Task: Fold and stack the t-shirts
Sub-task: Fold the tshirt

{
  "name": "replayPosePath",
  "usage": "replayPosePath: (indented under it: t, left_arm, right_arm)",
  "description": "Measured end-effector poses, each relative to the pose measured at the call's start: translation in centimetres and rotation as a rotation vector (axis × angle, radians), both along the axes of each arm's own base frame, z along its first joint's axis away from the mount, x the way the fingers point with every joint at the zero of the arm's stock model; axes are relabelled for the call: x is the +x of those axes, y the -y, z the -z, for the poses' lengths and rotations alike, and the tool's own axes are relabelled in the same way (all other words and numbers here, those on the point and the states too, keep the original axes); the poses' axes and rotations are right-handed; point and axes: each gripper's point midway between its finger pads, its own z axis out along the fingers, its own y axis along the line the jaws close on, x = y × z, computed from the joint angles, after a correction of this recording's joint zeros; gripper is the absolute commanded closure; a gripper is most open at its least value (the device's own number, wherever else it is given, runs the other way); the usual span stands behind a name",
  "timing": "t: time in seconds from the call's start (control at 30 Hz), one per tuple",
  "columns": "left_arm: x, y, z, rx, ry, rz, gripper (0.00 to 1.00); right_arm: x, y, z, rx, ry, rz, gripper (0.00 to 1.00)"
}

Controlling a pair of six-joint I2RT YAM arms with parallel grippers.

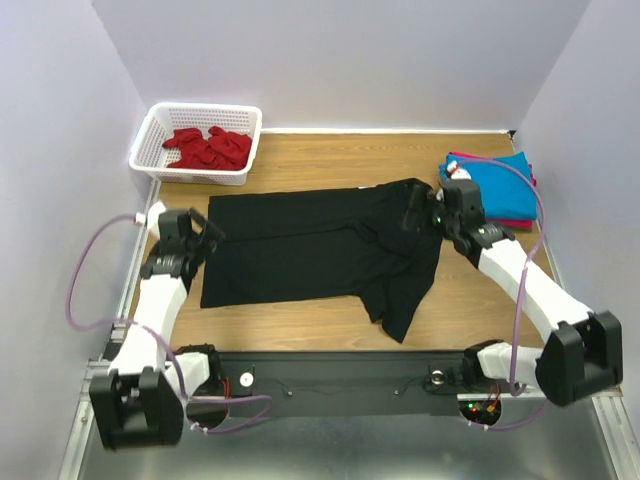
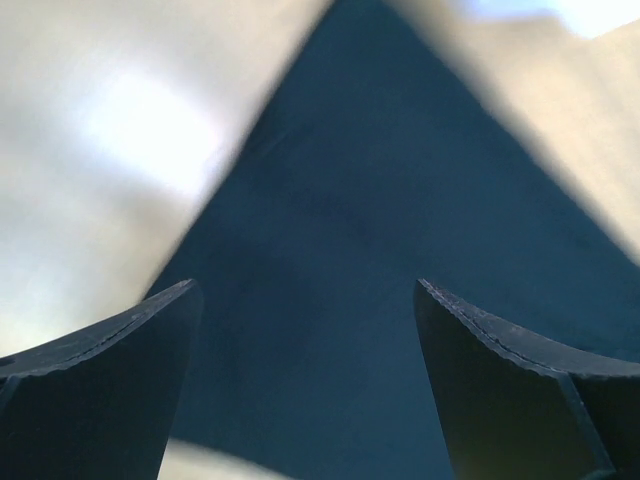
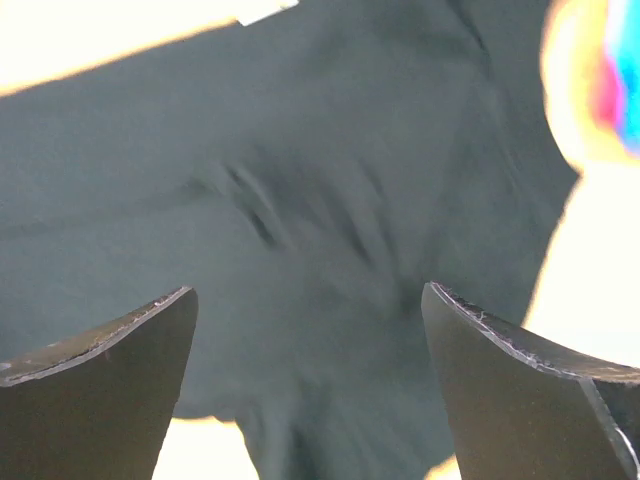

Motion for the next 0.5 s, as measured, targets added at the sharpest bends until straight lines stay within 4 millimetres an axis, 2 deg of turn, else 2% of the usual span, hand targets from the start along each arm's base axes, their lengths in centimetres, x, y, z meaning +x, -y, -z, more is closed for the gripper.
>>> replayPosePath:
  t: [0.07,0.13,0.17,0.27,0.5]
  left_arm:
    - [-3.1,-0.4,1.7,-0.012,-0.044,-0.058,0.02]
    - [-5.1,-0.3,2.5,-0.042,-0.055,-0.102,0.02]
    - [-5.5,-0.2,2.6,-0.063,-0.041,-0.121,0.03]
    - [-6.4,0.1,3.6,-0.115,-0.037,-0.166,0.04]
    - [-7.8,-0.2,7.2,-0.157,-0.175,-0.271,0.07]
  right_arm:
    - [-2.3,0.7,1.2,0.015,-0.034,0.022,0.0]
    - [-4.1,1.4,2.6,0.027,-0.077,0.047,0.0]
    - [-5.0,1.6,3.5,0.028,-0.109,0.058,0.0]
    - [-6.1,1.9,4.4,0.035,-0.145,0.076,0.0]
    - [-6.3,2.2,4.5,0.049,-0.149,0.118,0.0]
